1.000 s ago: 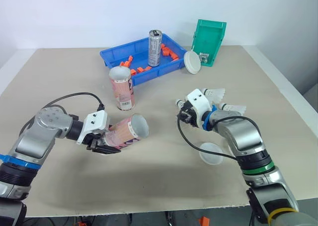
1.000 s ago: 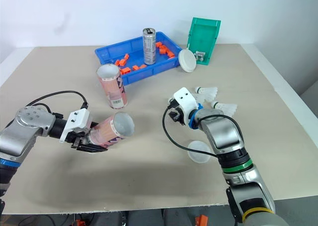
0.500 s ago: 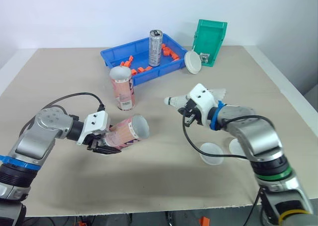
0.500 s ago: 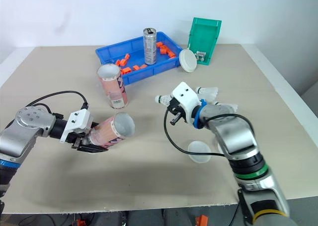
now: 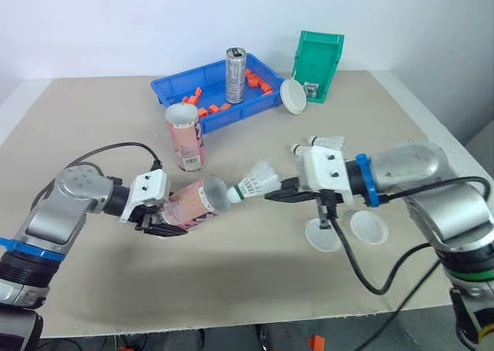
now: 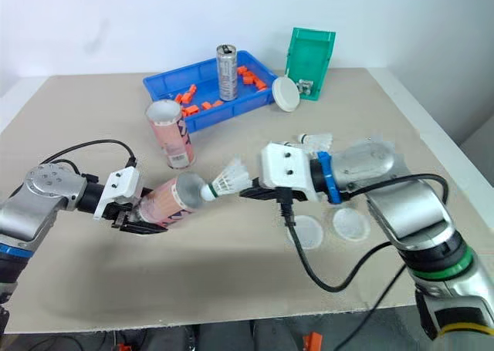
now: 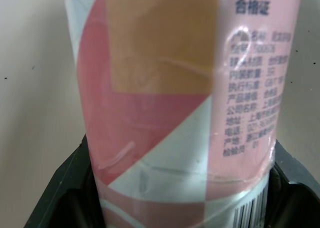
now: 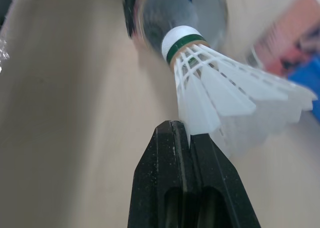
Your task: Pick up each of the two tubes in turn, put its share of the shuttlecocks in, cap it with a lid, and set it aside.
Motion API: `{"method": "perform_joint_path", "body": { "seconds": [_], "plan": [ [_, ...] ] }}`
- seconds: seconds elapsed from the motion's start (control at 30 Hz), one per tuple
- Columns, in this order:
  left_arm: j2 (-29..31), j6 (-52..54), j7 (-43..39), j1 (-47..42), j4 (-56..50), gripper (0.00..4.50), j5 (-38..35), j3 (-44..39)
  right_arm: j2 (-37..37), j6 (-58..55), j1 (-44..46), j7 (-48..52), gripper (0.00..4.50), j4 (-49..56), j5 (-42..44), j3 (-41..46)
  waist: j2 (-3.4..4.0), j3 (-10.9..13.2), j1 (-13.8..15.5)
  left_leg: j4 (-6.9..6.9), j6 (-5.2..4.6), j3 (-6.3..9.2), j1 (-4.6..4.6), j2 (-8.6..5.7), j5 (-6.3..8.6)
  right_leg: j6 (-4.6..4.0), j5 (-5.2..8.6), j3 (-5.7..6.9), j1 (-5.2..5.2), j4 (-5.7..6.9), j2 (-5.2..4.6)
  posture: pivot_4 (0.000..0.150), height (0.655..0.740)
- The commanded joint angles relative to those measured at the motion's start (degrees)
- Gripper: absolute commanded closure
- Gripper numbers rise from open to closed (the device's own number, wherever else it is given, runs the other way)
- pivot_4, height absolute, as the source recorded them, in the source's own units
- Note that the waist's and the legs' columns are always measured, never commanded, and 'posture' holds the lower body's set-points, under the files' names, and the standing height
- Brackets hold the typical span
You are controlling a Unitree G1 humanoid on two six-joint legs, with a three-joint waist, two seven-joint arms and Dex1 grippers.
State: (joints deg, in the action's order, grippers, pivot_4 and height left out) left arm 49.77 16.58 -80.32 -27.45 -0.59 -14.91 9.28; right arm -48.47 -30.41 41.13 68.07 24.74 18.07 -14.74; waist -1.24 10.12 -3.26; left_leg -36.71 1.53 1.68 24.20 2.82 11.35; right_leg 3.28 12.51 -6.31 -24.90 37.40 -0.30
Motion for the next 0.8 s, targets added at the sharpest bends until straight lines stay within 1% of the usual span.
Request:
{"method": "perform_joint_path", "body": {
  "seconds": [0.03,0.13,0.23,0.33,0.37,0.4,0.43,0.5,0.57,0.63,0.8],
  "plan": [
    [0.0,-0.7,0.0,-1.1,-0.1,1.24,0.2,-0.3,2.7,3.6,4.2,0.7,4.44,-4.5,-4.6,-4.2,0.00,0.0,0.0,-0.03,0.00,-0.01,0.00,0.00,0.00,0.00,-0.02,0.00,0.00,0.00,0.00,0.150,0.7400],
    [-0.1,-0.7,0.0,-1.0,-0.2,1.24,0.3,-0.4,4.8,5.2,6.3,1.6,4.44,-6.7,-6.4,-6.5,-0.01,0.0,0.2,-0.02,0.01,-0.01,0.04,0.00,0.00,-0.02,0.01,-0.01,-0.02,0.00,-0.01,0.150,0.7400],
    [0.0,-0.7,0.1,-0.8,-0.3,1.24,0.4,-0.4,6.5,5.6,7.7,3.3,4.44,-7.6,-6.4,-7.7,0.00,0.0,0.5,0.08,0.01,0.00,0.07,0.00,0.00,0.17,-0.08,-0.01,-0.08,0.01,0.01,0.150,0.7400],
    [-0.1,-0.6,0.1,-0.7,-0.4,1.24,0.4,-0.3,8.6,3.1,9.5,5.2,3.52,-8.0,-3.8,-7.4,0.00,0.0,0.5,0.09,0.01,0.01,0.07,0.00,0.00,0.17,-0.06,-0.01,-0.10,0.03,0.01,0.150,0.7400],
    [-0.1,-0.6,0.1,-0.7,-0.4,1.24,0.4,-0.3,8.9,2.3,9.8,5.9,3.11,-7.7,-2.5,-6.7,0.00,0.0,0.5,0.09,0.01,0.01,0.07,0.00,0.00,0.17,-0.06,-0.01,-0.10,0.04,0.01,0.150,0.7400],
    [-0.1,-0.6,0.1,-0.7,-0.5,1.24,0.3,-0.3,9.3,1.1,10.0,6.0,2.54,-7.4,-1.1,-5.6,0.00,0.0,0.5,0.09,0.01,0.01,0.07,0.00,0.00,0.17,-0.06,0.00,-0.09,0.05,0.01,0.150,0.7400],
    [-0.1,-0.5,0.1,-0.6,-0.7,1.24,0.3,-0.3,9.4,0.3,10.1,6.0,2.07,-7.1,-0.2,-4.9,0.00,0.0,0.5,0.08,0.01,0.02,0.07,0.00,0.00,0.17,-0.07,-0.01,-0.09,0.05,0.01,0.150,0.7400],
    [-0.1,-0.4,0.2,-0.5,-1.0,1.24,0.2,-0.3,8.6,-3.6,9.0,6.2,1.05,-5.3,4.9,-0.8,0.00,0.0,0.5,0.07,0.01,0.02,0.07,0.00,0.00,0.17,-0.06,0.00,-0.08,0.06,0.01,0.150,0.7400],
    [-0.1,-0.3,0.3,-0.3,-1.3,1.24,0.2,-0.4,7.2,-6.7,7.3,5.7,1.05,-4.0,8.5,3.0,0.00,0.0,0.5,0.06,0.01,0.02,0.08,0.00,0.00,0.17,-0.06,0.00,-0.08,0.06,0.01,0.150,0.7400],
    [-0.1,-0.1,0.4,0.1,-1.6,1.24,0.1,-0.5,4.6,-8.7,3.8,3.7,1.05,-3.4,9.3,6.5,-0.03,0.0,0.7,0.07,0.01,0.05,0.08,0.00,0.00,0.17,-0.05,0.01,-0.06,0.06,0.01,0.150,0.7400],
    [0.3,0.2,0.7,1.7,-2.7,1.24,-0.3,-1.1,-3.0,-11.4,-9.8,-4.1,1.05,-2.4,6.3,15.9,-0.03,0.0,0.7,0.08,0.01,0.03,0.09,-0.05,0.00,0.22,0.03,0.00,-0.05,0.06,-0.04,0.150,0.7400]
  ]
}}
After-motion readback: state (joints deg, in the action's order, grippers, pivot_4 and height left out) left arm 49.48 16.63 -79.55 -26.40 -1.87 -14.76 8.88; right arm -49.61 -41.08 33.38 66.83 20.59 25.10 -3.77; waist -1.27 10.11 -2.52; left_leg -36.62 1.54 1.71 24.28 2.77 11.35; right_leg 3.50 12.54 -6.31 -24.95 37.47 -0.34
